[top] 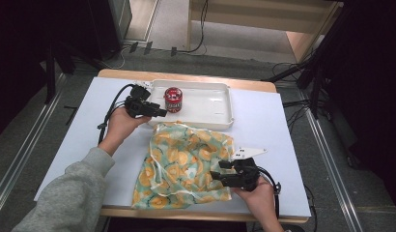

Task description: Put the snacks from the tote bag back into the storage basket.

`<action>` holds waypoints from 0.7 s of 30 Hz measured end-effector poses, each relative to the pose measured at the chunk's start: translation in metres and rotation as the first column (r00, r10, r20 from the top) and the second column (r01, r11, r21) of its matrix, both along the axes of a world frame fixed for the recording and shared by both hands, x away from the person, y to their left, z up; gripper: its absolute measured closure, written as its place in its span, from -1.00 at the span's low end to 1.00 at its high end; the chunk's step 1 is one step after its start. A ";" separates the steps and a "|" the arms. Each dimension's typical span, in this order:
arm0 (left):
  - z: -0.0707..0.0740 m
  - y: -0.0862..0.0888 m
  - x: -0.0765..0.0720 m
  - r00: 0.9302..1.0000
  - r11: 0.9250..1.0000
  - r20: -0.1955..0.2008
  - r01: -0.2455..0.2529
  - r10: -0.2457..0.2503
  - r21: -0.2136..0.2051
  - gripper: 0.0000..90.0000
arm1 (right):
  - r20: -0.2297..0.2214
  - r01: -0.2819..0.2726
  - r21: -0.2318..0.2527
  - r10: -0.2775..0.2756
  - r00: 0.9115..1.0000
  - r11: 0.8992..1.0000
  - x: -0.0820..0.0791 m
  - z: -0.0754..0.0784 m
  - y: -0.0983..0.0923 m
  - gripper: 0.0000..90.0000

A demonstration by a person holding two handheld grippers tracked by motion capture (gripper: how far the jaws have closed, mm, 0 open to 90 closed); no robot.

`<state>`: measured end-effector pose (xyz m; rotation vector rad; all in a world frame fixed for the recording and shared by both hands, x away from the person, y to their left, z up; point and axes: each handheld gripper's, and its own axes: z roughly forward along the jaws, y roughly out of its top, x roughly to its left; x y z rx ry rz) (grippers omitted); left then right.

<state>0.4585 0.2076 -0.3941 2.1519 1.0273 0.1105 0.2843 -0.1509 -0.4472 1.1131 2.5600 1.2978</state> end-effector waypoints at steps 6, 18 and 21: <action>0.004 0.002 -0.010 1.000 1.000 0.005 0.008 -0.008 -0.014 -0.01 | -0.002 0.003 0.000 -0.003 1.000 1.000 0.000 0.000 -0.001 0.03; 0.008 0.005 -0.034 0.999 0.999 0.011 0.042 -0.042 -0.019 -0.07 | -0.002 0.001 -0.004 -0.001 1.000 1.000 0.000 0.000 -0.001 0.03; 0.007 0.010 -0.044 0.999 0.999 0.012 0.045 -0.045 -0.021 -0.07 | -0.004 0.002 -0.004 -0.002 1.000 1.000 0.000 0.000 -0.001 0.03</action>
